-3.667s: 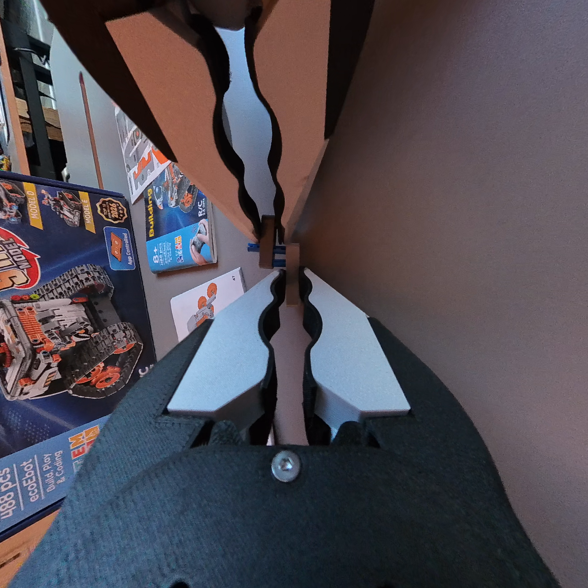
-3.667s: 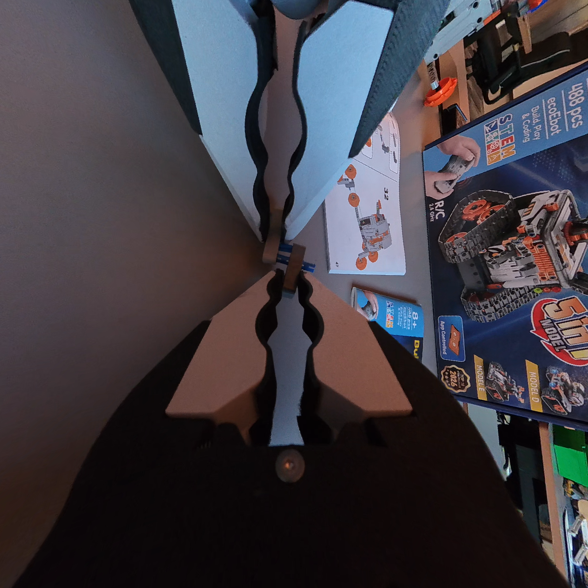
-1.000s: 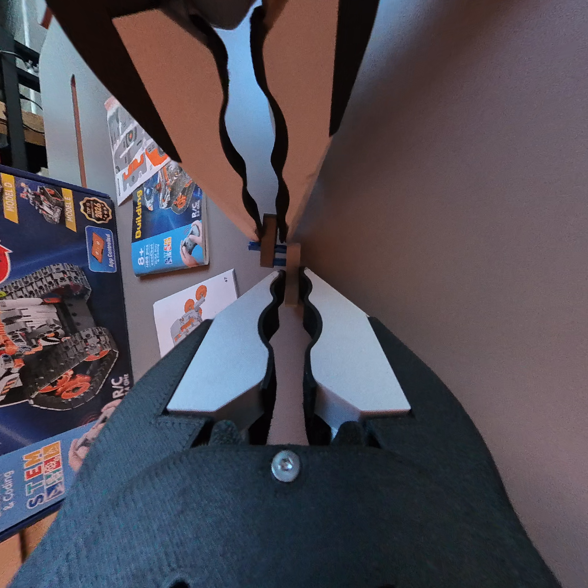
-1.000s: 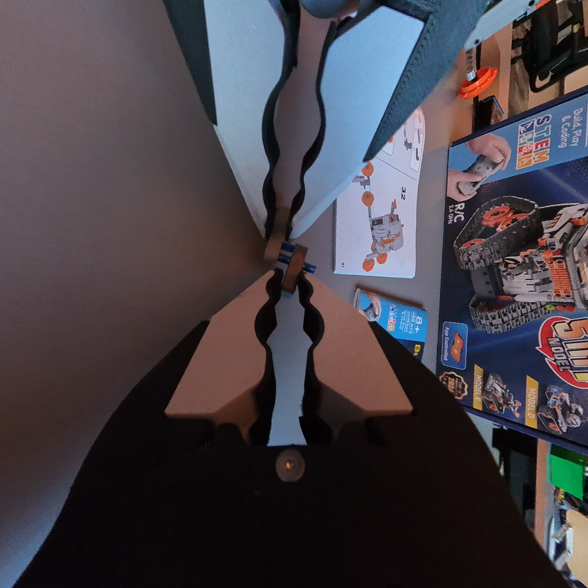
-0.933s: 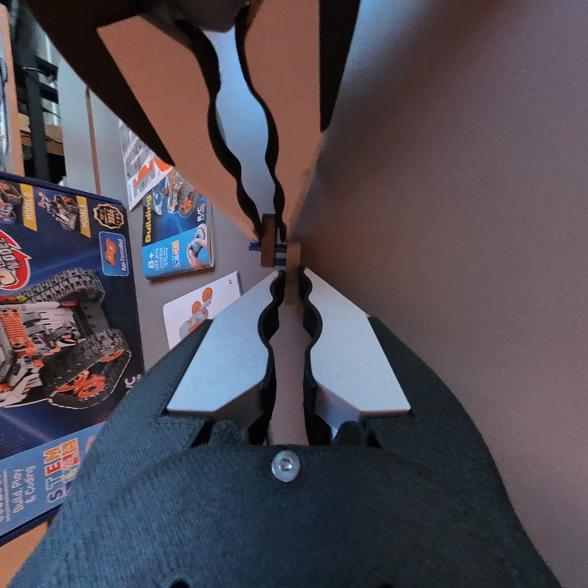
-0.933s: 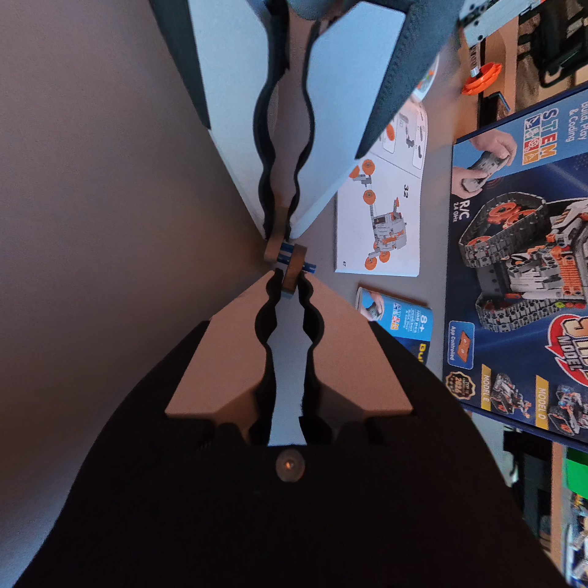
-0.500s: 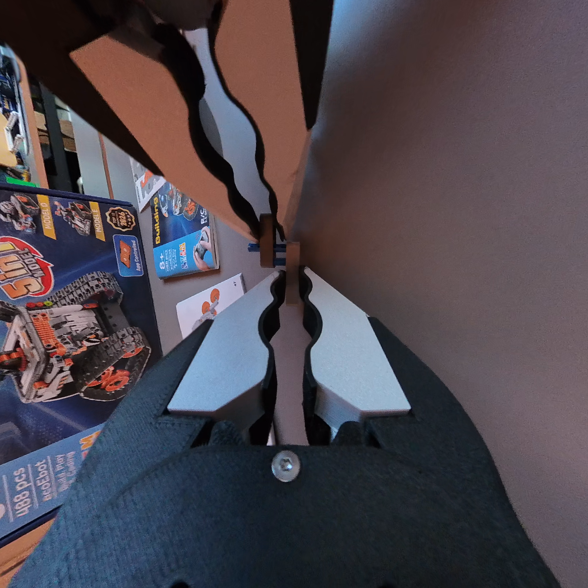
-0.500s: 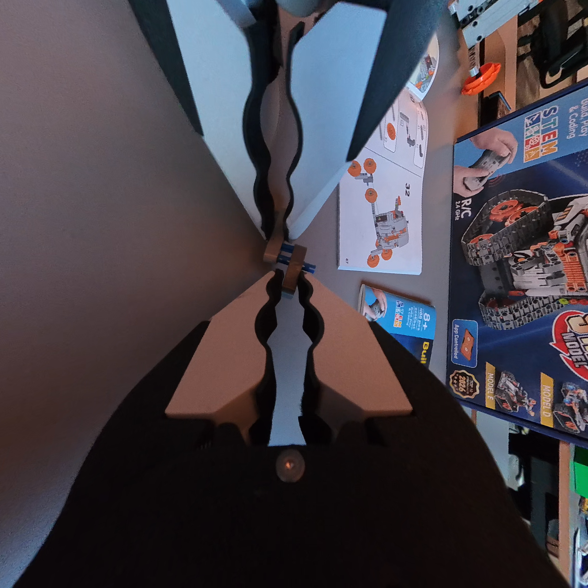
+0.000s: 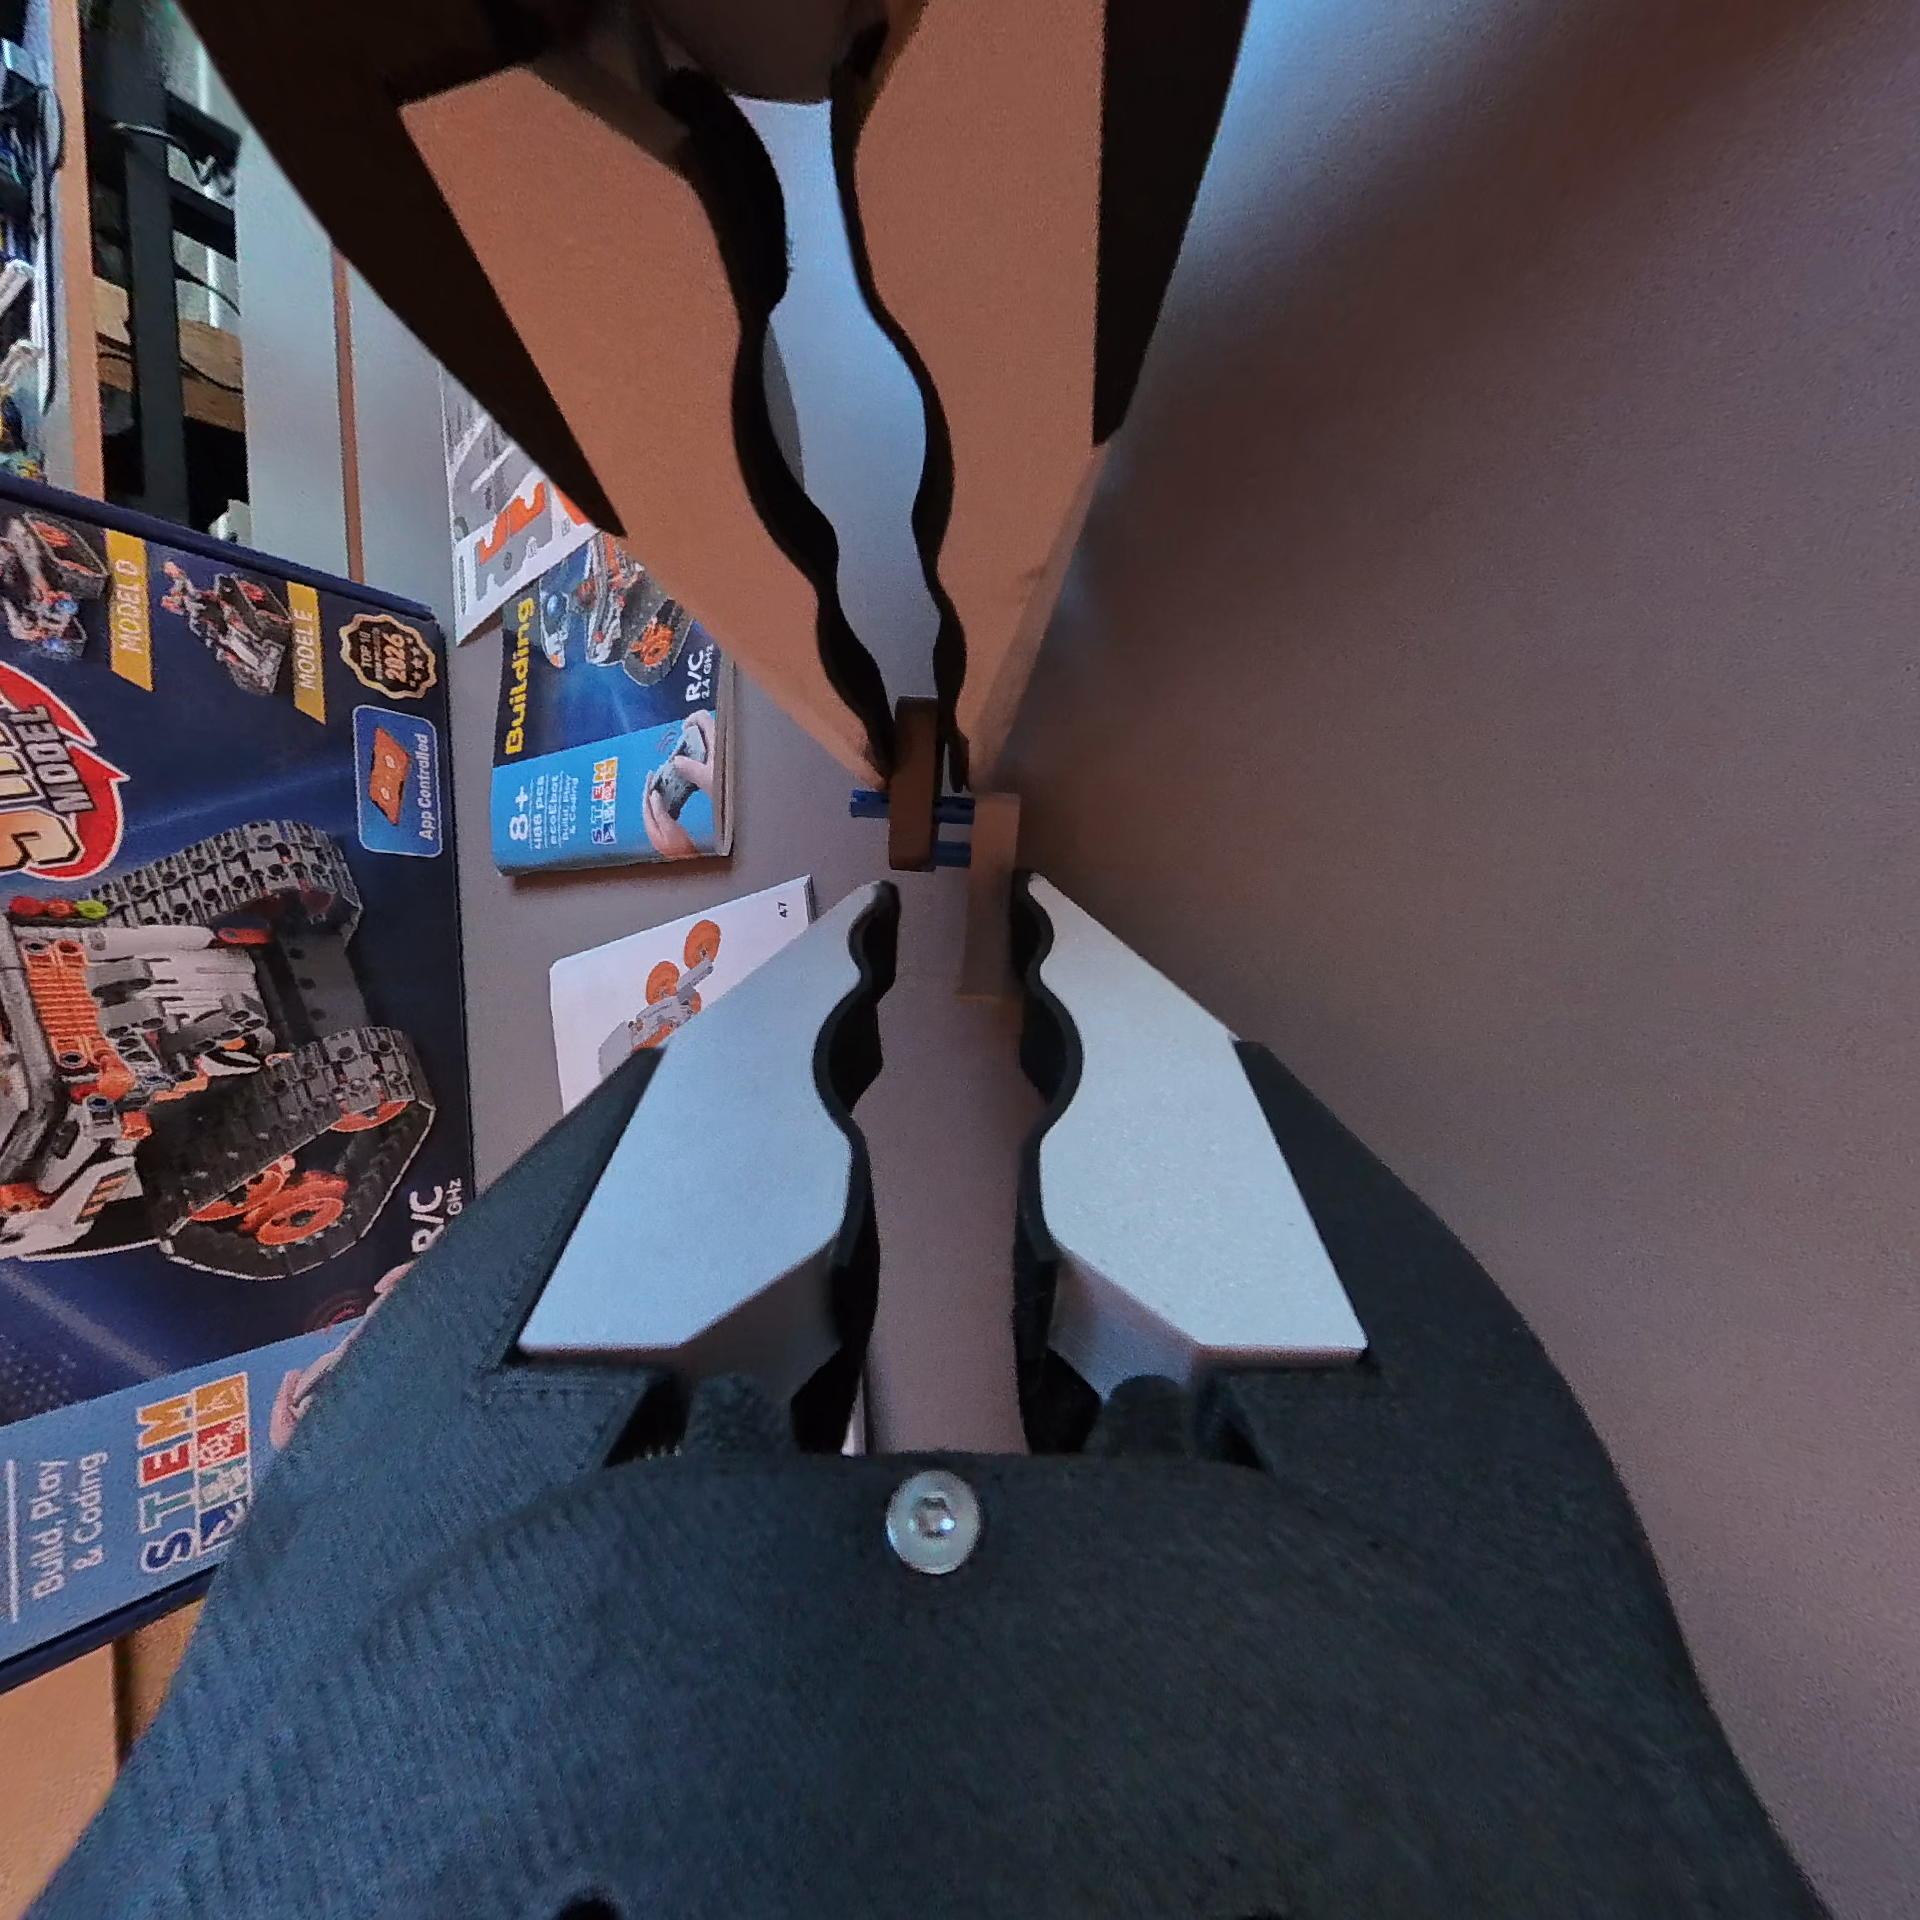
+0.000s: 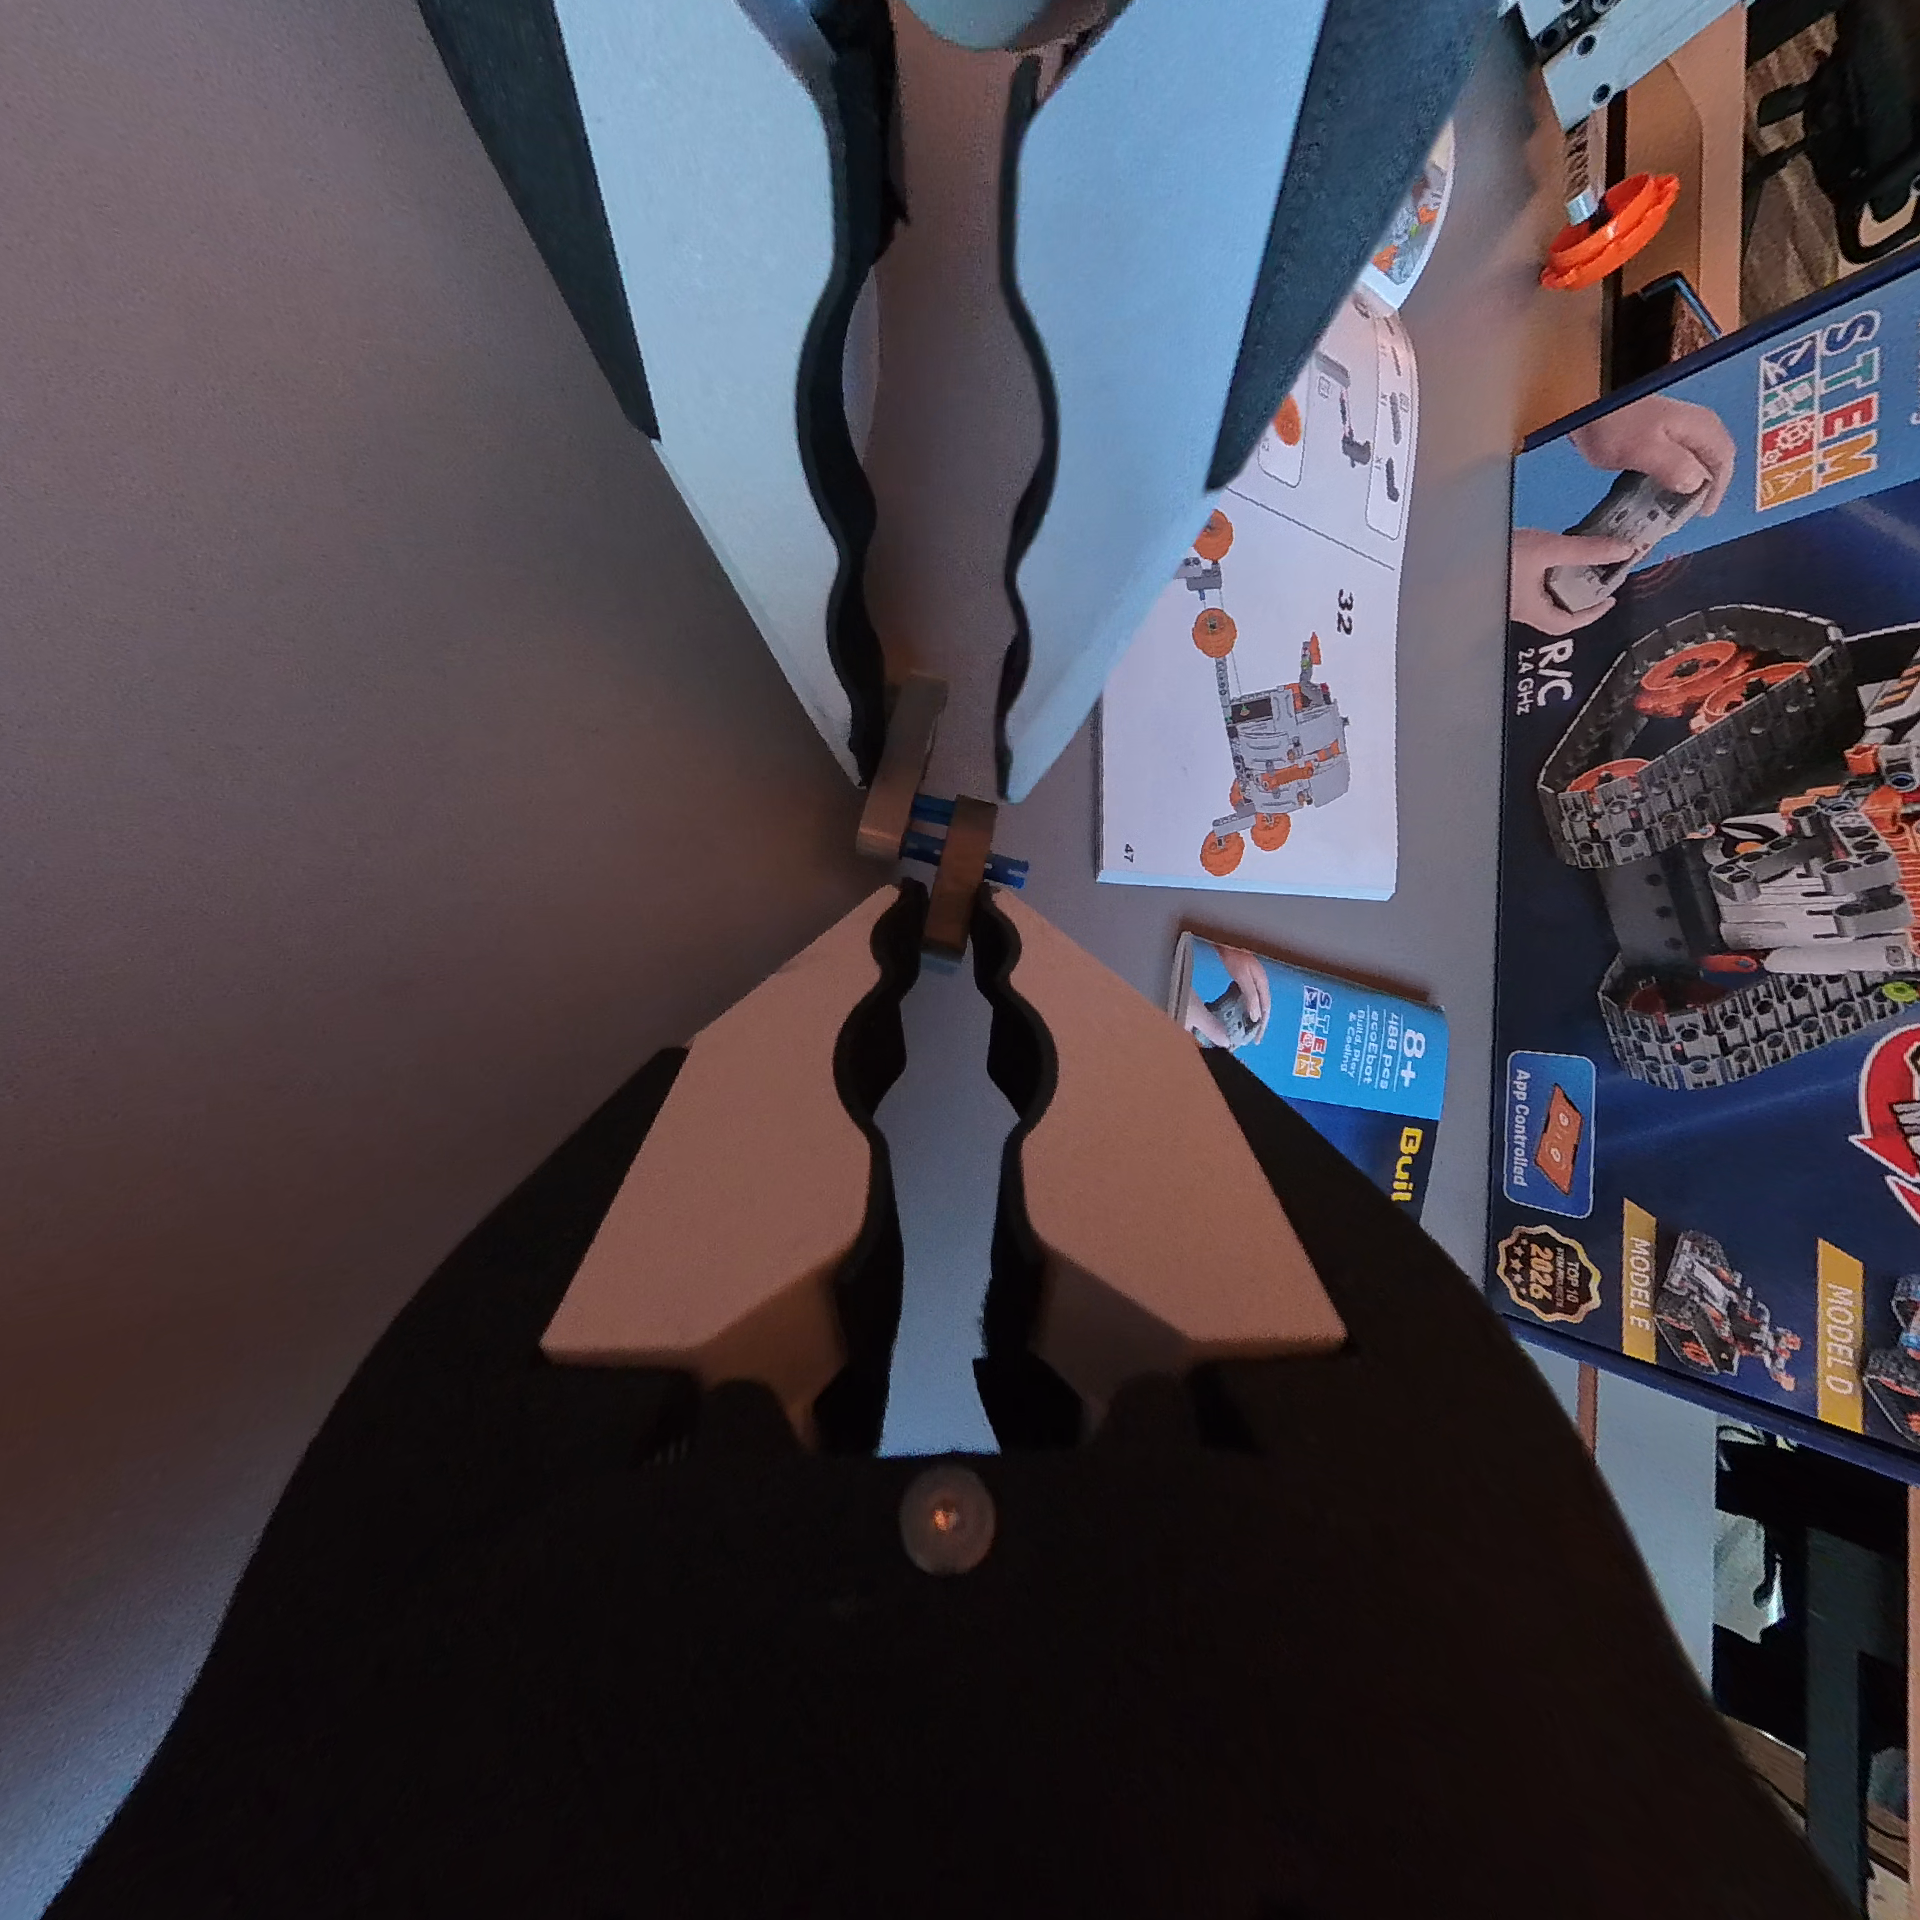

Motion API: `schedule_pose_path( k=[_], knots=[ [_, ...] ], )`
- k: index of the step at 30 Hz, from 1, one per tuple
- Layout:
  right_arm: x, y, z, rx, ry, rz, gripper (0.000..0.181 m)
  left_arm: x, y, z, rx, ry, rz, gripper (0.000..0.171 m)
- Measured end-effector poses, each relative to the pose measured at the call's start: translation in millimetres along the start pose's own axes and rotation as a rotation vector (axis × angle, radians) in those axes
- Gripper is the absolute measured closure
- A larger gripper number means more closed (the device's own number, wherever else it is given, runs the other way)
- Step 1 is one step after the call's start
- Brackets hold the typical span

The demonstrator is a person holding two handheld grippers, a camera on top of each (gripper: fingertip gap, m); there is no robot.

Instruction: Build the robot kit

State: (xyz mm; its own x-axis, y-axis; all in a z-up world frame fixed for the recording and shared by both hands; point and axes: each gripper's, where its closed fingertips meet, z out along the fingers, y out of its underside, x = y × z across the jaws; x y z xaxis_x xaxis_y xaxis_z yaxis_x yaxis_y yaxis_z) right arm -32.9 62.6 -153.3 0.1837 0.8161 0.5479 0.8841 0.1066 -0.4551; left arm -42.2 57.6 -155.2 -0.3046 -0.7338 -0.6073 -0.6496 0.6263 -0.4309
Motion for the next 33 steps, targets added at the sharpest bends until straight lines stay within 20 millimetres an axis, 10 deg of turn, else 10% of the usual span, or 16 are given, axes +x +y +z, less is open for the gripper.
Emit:
schedule_pose_path(
  k=[33],
  knots=[
    [2, 6, -6, -0.075, 0.023, -0.06, 0.175, 2, -13, 7, 0.028, 0.119, 0.084, 0.15]
  ],
)
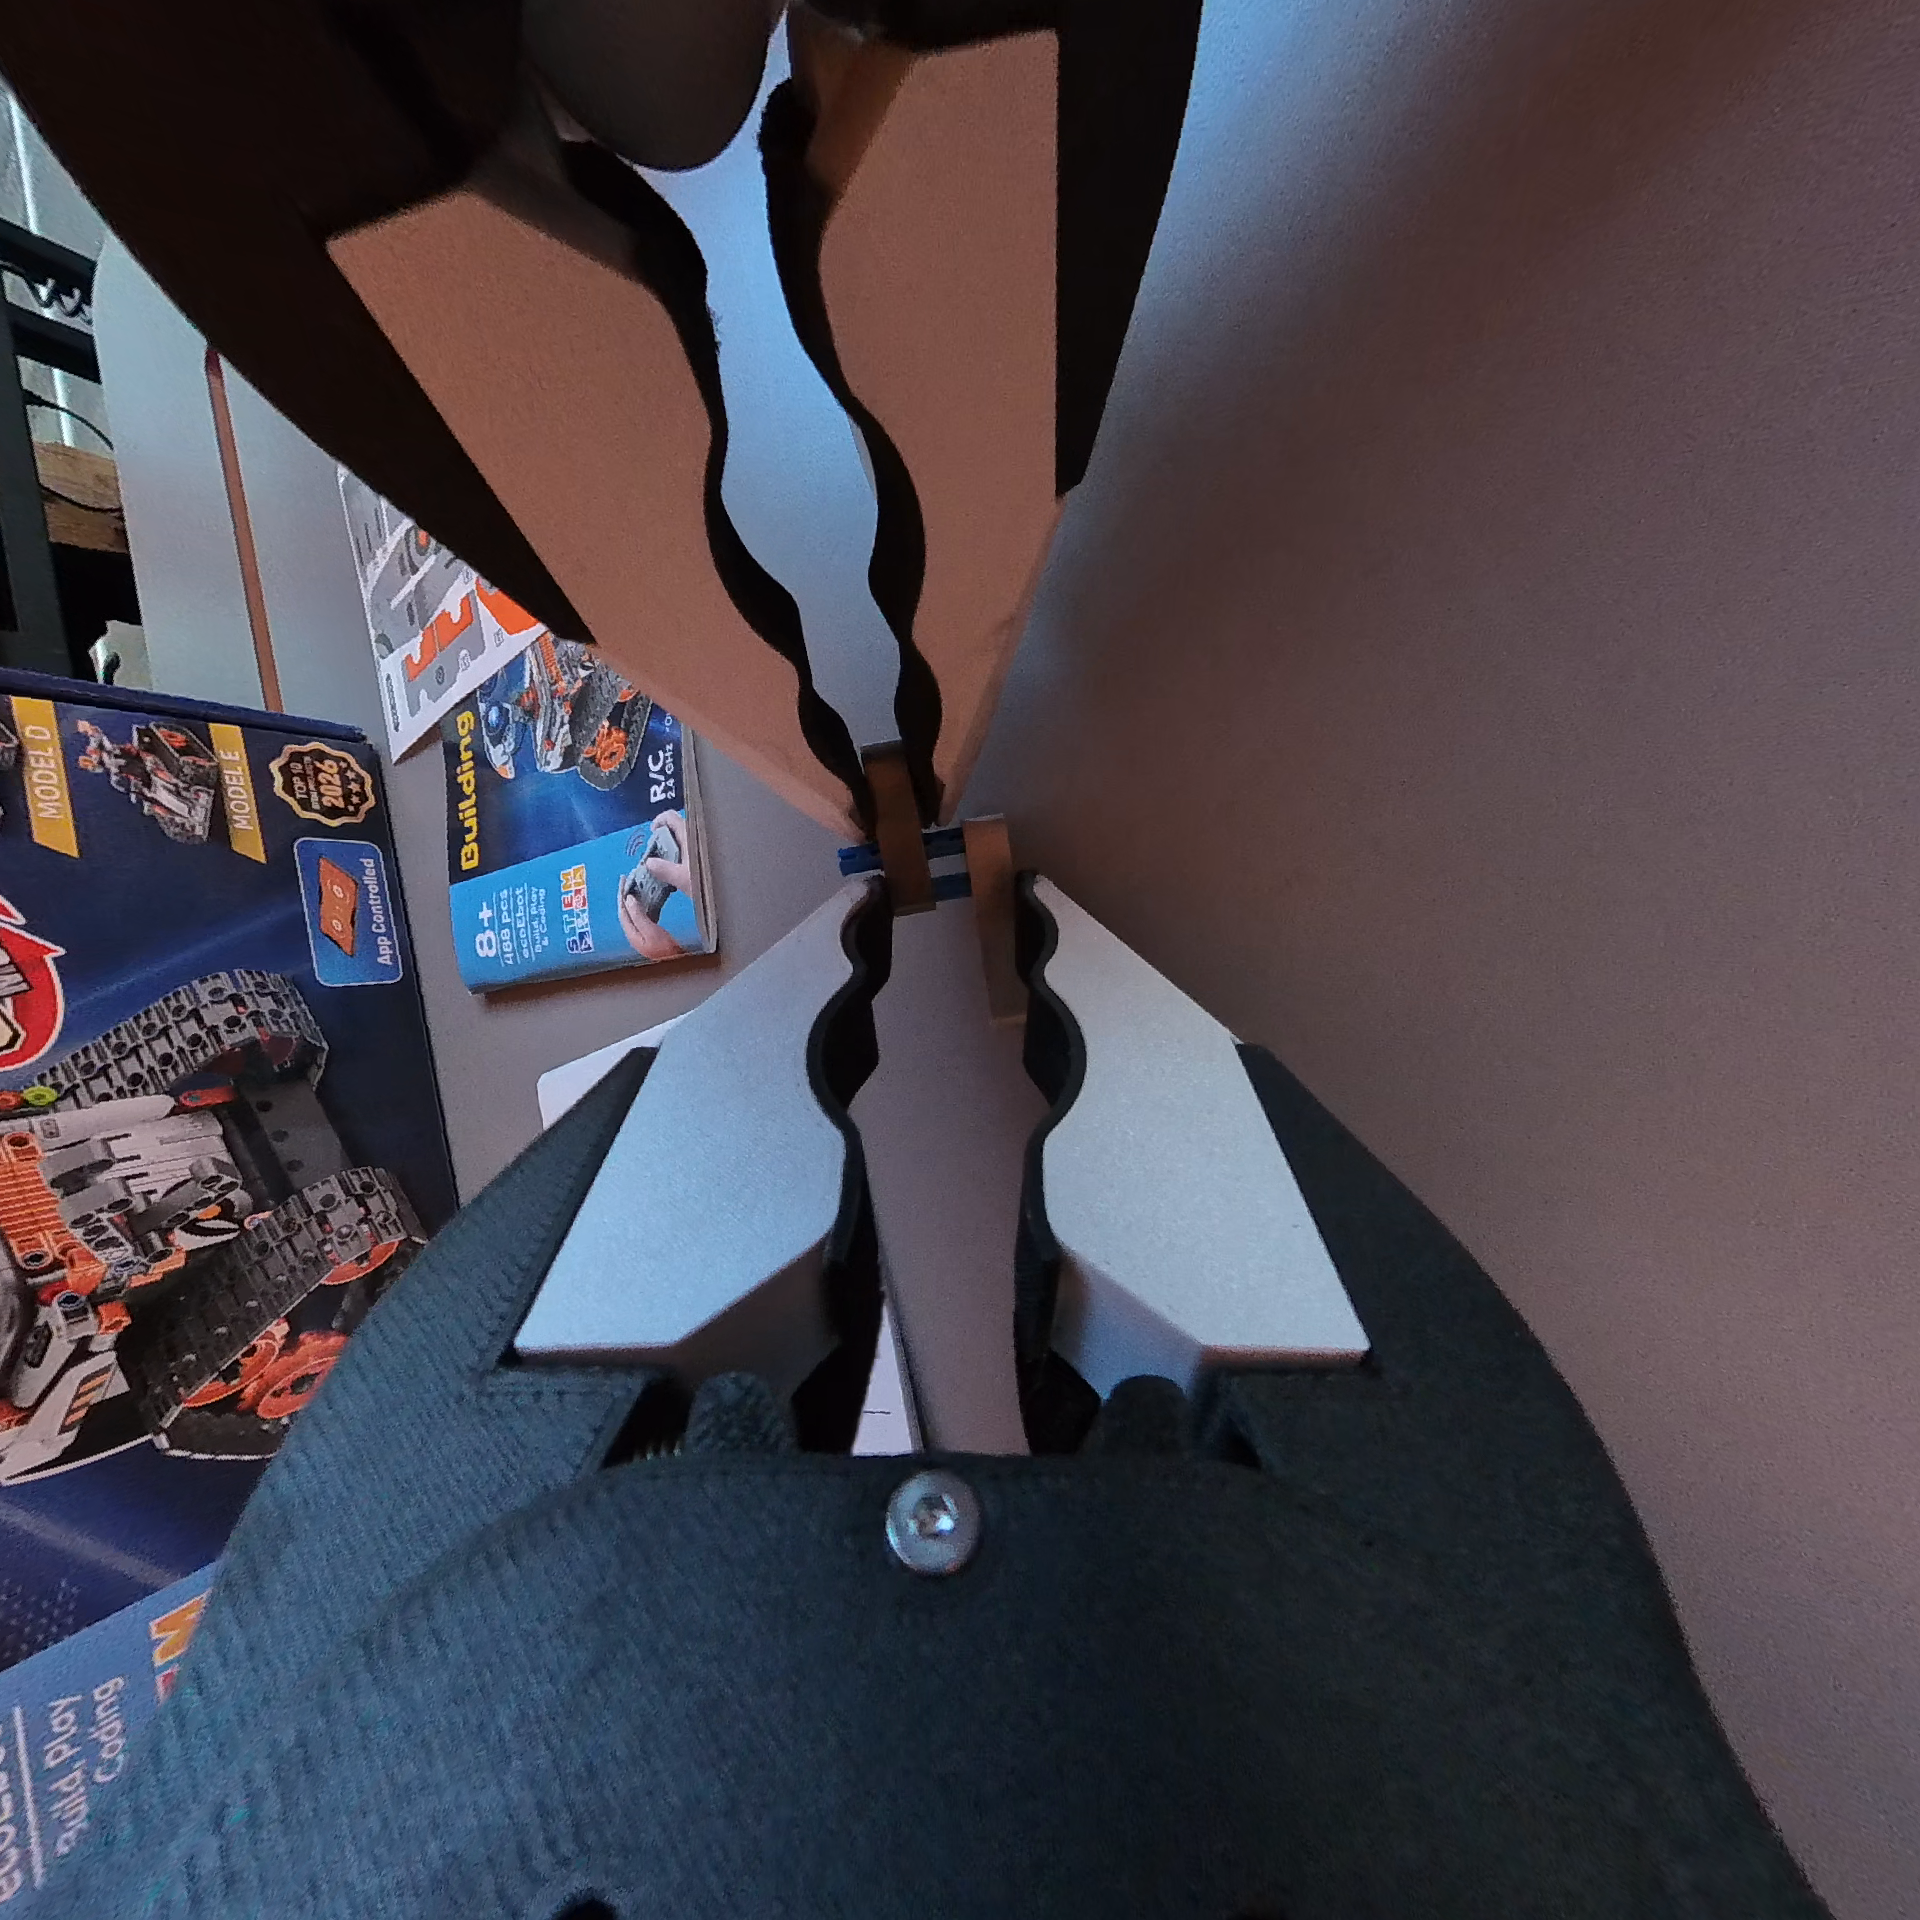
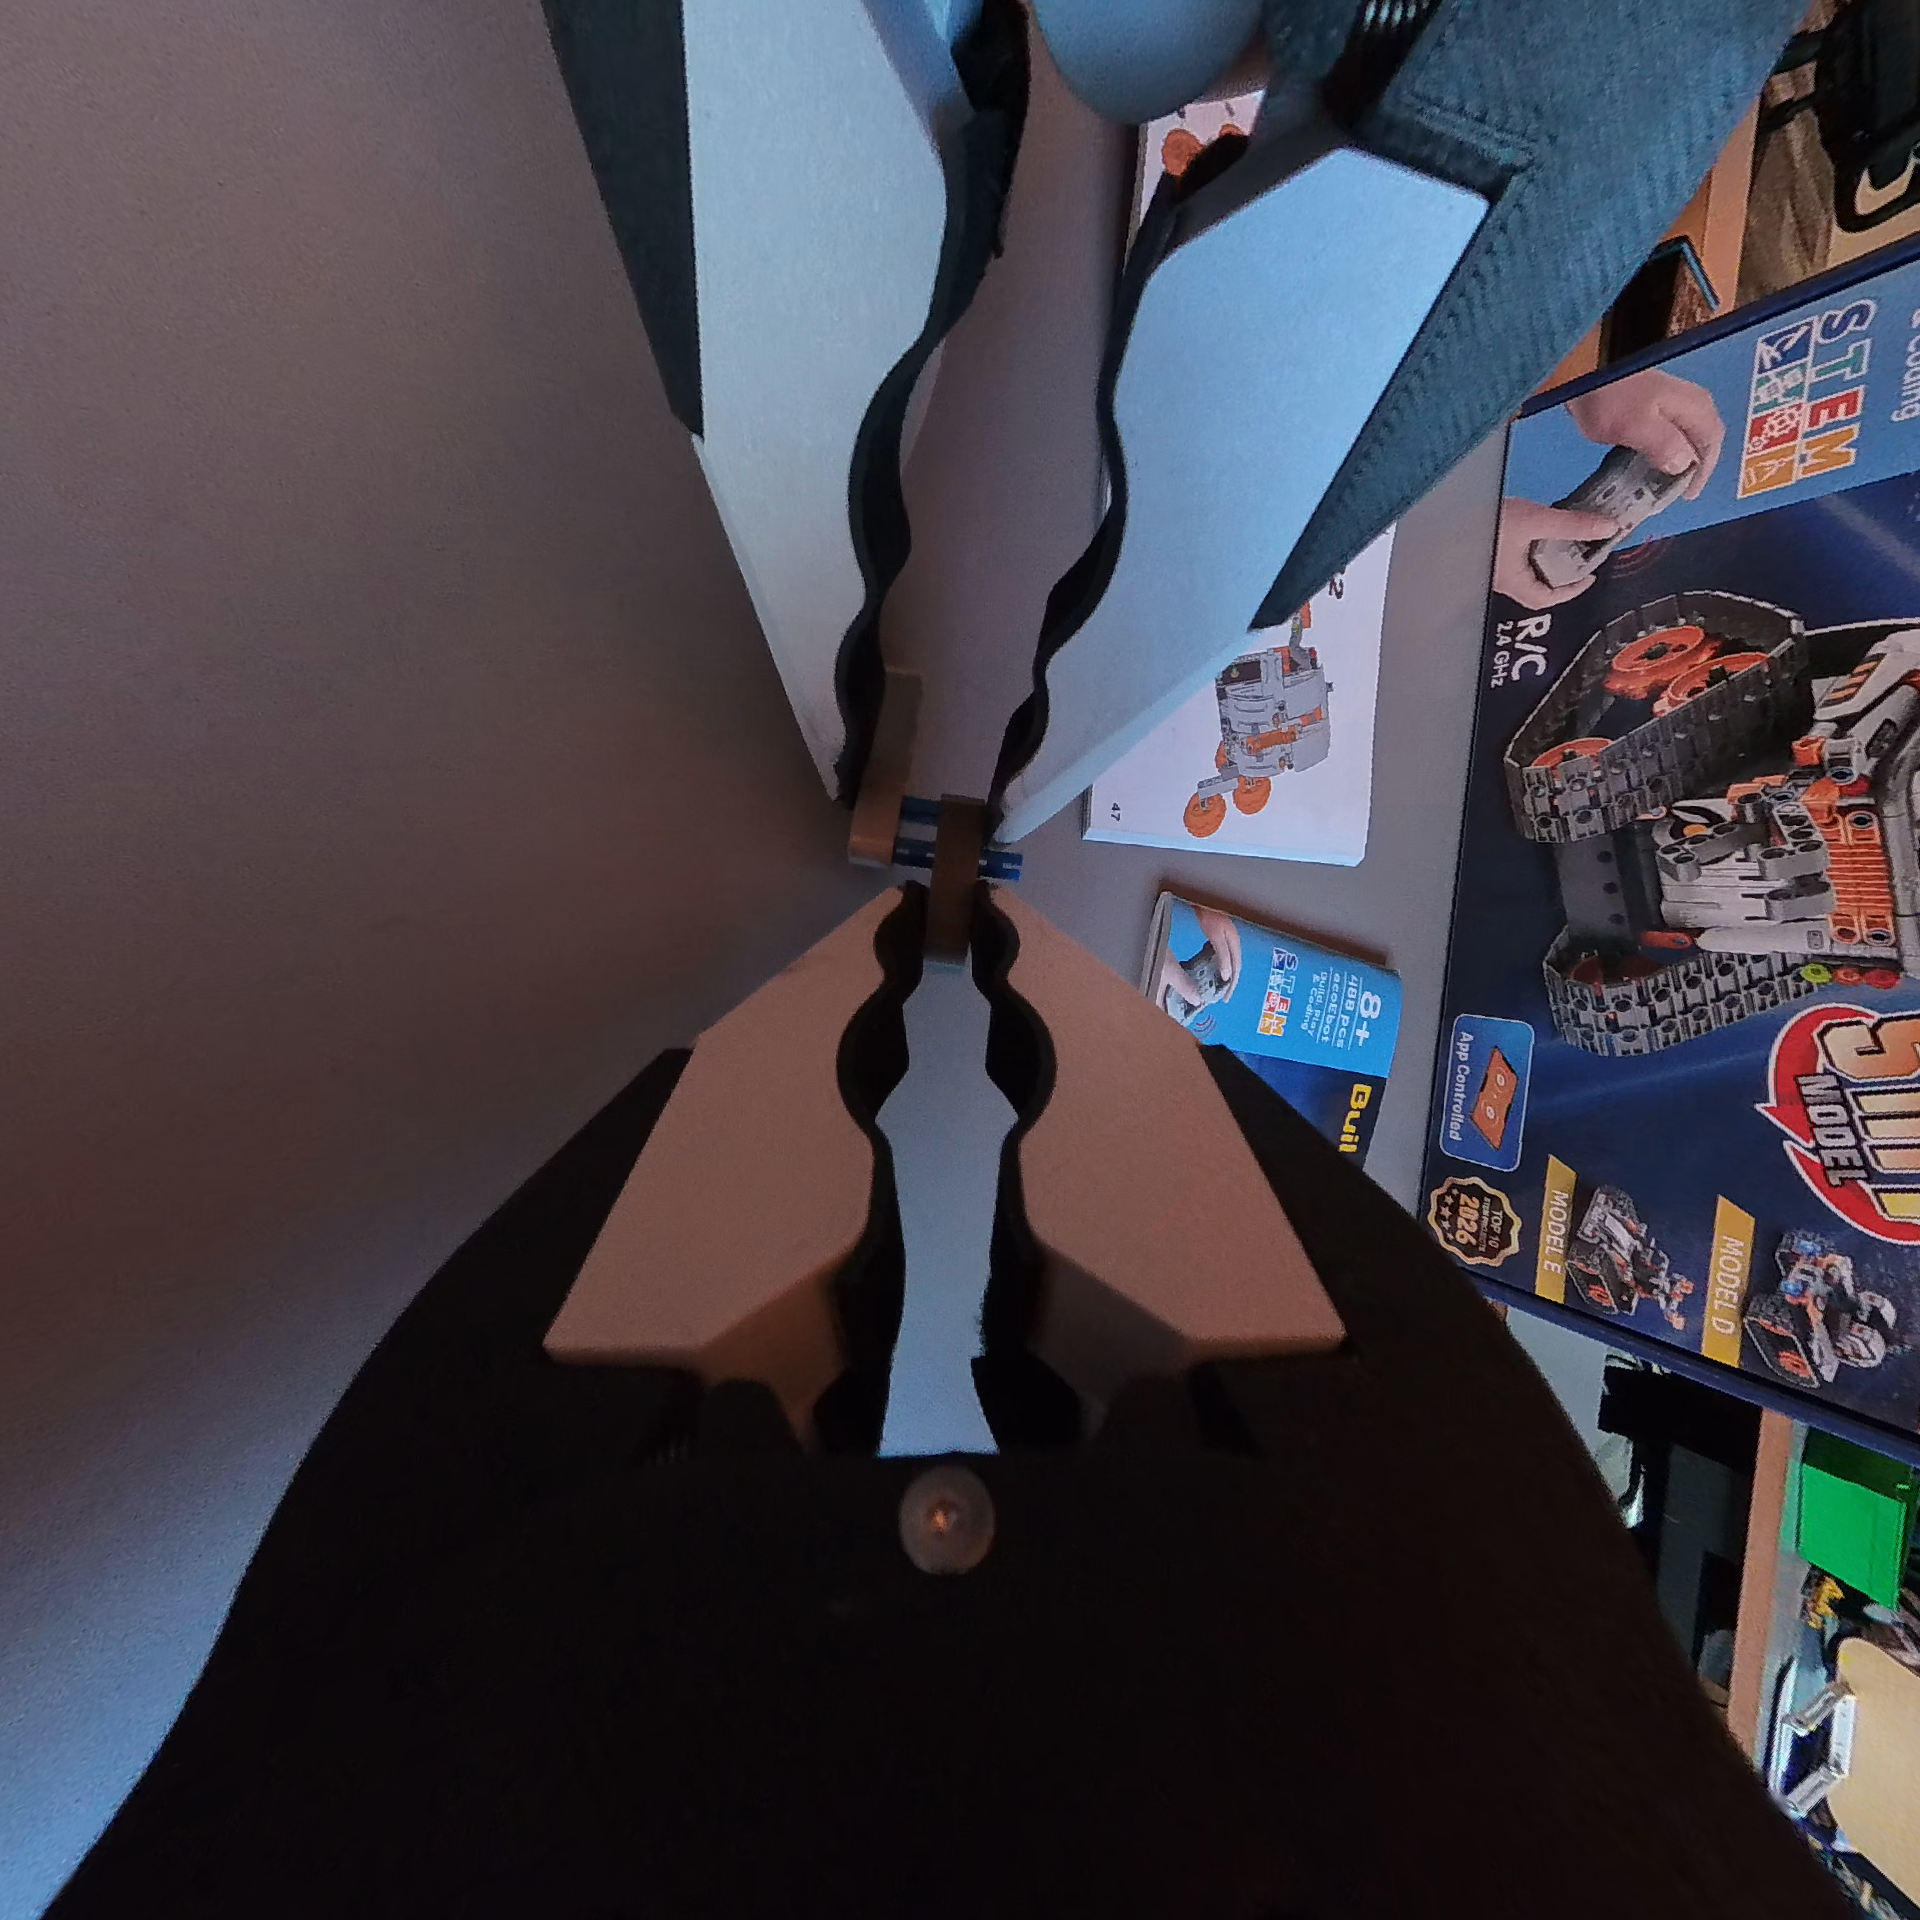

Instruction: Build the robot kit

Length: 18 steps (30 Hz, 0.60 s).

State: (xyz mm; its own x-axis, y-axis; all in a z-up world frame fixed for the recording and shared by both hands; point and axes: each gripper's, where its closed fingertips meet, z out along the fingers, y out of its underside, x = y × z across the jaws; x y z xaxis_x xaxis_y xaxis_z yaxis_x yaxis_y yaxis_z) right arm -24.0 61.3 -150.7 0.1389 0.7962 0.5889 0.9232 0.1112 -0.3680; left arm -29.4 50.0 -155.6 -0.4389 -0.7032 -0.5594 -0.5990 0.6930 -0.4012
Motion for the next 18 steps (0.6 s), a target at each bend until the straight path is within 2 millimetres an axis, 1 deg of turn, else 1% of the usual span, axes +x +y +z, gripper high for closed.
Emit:
schedule_pose_path(
  k=[9, 18],
  knots=[
    [0.6, 0.9, -0.2, -0.013, 0.011, 0.013, 0.175, -1.1, 0.0, 0.8, 0.004, -0.002, -0.034, 0.151],
    [0.4, 1.5, -0.4, 0.006, -0.006, 0.038, 0.175, -1.5, -0.5, 0.9, 0.06, -0.016, -0.041, 0.151]
  ],
)
